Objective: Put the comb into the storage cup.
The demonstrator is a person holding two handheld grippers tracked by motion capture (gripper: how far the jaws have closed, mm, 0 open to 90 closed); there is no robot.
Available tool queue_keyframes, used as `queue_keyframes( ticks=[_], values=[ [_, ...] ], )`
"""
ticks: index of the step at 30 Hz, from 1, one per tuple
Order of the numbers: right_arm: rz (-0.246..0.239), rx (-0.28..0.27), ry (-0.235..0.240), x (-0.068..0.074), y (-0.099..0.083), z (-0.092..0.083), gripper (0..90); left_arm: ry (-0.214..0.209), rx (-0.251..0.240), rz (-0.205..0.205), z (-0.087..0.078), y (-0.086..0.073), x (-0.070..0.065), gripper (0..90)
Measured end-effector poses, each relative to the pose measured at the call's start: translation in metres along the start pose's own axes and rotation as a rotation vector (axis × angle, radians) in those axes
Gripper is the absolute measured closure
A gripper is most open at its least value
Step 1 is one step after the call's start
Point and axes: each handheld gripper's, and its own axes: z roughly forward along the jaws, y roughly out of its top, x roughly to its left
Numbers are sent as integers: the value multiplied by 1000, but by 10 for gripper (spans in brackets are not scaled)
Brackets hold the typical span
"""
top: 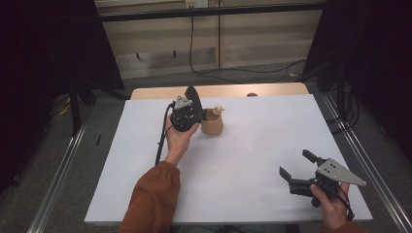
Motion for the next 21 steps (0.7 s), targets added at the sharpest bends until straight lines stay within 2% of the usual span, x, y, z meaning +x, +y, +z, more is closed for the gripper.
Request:
queue_keyframes(
  ticks=[3, 4, 8, 15, 19, 21],
  values=[
    [-1, 2, -1, 0, 0, 0, 15, -2, 5, -6, -1, -1, 1, 711],
    [-1, 1, -1, 0, 0, 0, 15, 2, 1, 6, -1, -1, 2, 707],
    [-3, 3, -1, 0, 0, 0, 15, 3, 3, 9, -2, 0, 3, 675],
    [-3, 2, -3, -1, 0, 0, 15, -3, -17, -3, -4, 0, 5, 602],
    [-3, 2, -1, -1, 0, 0, 16, -12, -20, 4, -3, 0, 4, 474],
    [-2, 3, 0, 0, 0, 0, 16, -8, -28, 11, -4, 0, 5, 451]
  ],
)
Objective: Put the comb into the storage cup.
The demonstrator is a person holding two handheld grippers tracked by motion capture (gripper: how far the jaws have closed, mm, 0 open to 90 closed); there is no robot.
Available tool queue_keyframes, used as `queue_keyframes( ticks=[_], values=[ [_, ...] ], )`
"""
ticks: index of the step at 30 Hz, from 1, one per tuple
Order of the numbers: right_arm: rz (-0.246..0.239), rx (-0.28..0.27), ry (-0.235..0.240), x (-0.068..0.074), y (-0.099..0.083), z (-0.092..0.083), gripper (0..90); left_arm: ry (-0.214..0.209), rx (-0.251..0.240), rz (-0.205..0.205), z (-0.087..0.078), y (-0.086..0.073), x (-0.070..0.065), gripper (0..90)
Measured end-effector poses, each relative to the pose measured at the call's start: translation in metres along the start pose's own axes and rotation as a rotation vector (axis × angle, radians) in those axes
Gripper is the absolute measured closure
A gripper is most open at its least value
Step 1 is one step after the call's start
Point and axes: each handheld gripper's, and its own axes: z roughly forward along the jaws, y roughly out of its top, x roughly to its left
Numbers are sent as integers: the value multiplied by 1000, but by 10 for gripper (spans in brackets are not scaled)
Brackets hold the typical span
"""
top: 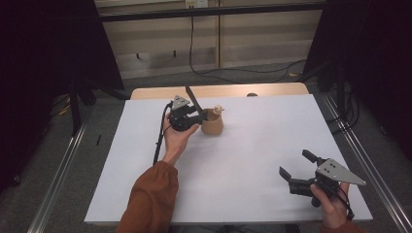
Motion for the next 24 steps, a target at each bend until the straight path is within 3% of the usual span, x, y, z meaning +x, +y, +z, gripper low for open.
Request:
queue_keyframes(
  ticks=[2, 6, 8, 14, 24],
  values=[
    [1, 0, 1, 0, 0, 0, 17, -1, -4, 13, -1, 0, 0, 409],
    [2, 0, 1, 0, 0, 0, 17, 12, -22, -10, -1, 1, 2, 319],
    [2, 0, 1, 0, 0, 0, 16, 16, -15, -20, -1, 0, 3, 233],
    [2, 1, 1, 0, 0, 0, 17, 19, -23, -39, -1, -4, 7, 125],
    [5, -3, 5, 1, 0, 1, 16, 0, -58, -27, -5, -3, 7, 39]
  ],
)
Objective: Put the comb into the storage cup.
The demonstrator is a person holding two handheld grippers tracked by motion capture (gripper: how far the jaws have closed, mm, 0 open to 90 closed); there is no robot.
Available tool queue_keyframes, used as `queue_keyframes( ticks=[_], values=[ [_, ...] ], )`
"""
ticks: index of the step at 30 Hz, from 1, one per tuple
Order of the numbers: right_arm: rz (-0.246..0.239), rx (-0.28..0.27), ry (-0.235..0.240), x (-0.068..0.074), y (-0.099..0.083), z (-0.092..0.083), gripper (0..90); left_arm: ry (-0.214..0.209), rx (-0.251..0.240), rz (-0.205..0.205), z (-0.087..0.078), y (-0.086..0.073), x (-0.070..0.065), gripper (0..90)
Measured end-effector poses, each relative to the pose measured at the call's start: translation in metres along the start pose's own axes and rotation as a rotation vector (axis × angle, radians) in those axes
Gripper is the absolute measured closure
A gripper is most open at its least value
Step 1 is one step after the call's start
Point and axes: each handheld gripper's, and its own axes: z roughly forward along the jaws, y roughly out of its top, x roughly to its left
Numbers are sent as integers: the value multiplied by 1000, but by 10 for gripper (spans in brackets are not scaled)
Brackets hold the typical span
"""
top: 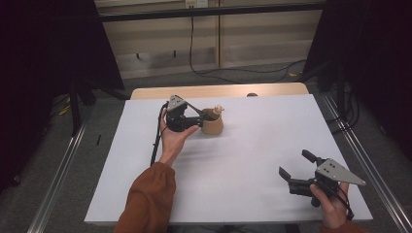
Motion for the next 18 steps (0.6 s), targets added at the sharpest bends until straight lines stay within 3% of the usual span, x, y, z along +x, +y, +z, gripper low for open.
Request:
queue_keyframes(
  ticks=[8, 18],
  values=[
    [-1, 1, -2, 0, 0, 0, 16, 17, -2, -4, -6, -4, 8, 20],
    [-4, 2, -4, 0, 0, -1, 17, 27, -25, 30, -20, -7, 12, 27]
  ],
)
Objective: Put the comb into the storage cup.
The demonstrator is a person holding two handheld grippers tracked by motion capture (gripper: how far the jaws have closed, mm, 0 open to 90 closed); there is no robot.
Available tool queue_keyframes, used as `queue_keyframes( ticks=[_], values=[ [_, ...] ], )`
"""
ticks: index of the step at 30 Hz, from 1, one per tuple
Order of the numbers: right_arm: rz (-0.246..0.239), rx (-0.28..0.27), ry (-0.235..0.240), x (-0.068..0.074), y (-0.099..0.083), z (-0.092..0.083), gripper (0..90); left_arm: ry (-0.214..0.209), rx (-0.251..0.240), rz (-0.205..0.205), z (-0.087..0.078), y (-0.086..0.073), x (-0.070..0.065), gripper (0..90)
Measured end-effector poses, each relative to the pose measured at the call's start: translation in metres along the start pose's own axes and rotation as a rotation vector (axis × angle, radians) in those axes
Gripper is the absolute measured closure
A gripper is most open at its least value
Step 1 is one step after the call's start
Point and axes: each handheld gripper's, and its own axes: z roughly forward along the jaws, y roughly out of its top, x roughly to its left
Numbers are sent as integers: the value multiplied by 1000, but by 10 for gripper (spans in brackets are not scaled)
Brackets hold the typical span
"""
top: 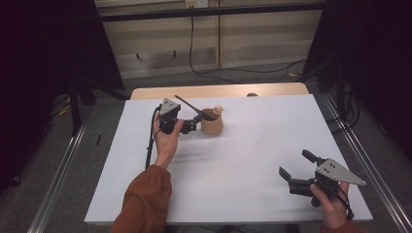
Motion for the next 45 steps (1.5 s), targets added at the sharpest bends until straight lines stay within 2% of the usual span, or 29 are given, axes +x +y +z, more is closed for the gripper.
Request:
queue_keyframes(
  ticks=[5, 9, 13, 16, 19, 22, 24, 26, 30, 32, 34, 35, 37, 38, 40, 42, 45],
  values=[
    [1, 1, -2, 0, 0, 0, 17, 17, -17, -2, -8, -3, 5, 25],
    [1, 0, -2, 0, 0, 0, 17, 40, -50, 24, -15, -7, 8, 27],
    [0, 0, -4, 0, 0, 0, 17, 53, -75, 32, -22, -9, 9, 26],
    [0, 0, -4, 0, 0, 0, 17, 52, -102, 18, -26, -10, 10, 26],
    [0, -1, -3, 0, 0, 0, 17, 52, -100, 23, -29, -14, 10, 26],
    [-2, -1, -4, 0, 0, 0, 17, 42, -95, 40, -30, -16, 9, 26],
    [0, -2, -5, 0, 0, 0, 16, 51, -104, 56, -32, -18, 8, 26],
    [-3, -3, -7, 0, 0, 0, 17, 39, -115, 49, -35, -18, 6, 22],
    [-1, 0, -7, -1, 0, 0, 18, 44, -124, 69, -39, -18, 2, 16],
    [-1, -3, -8, 0, 0, 0, 19, 32, -132, 47, -41, -19, 0, 16],
    [0, -4, -7, 0, 0, 0, 19, 25, -132, 52, -44, -19, -1, 16],
    [0, -2, -8, 0, 0, 0, 19, 6, -139, 54, -45, -18, -1, 16],
    [5, -5, -11, -1, -1, 0, 19, -27, -166, 6, -50, -16, -4, 9],
    [7, -4, -11, -1, -1, 0, 19, -31, -180, 14, -52, -15, -7, 7],
    [11, -2, -11, -2, -1, 0, 19, -30, -181, 66, -56, -13, -12, 8],
    [12, -1, -14, -2, -2, 0, 19, -47, -185, 50, -58, -14, -14, 8],
    [15, -4, -16, -1, -1, 0, 19, -35, -185, 48, -62, -17, -16, 9]
  ],
)
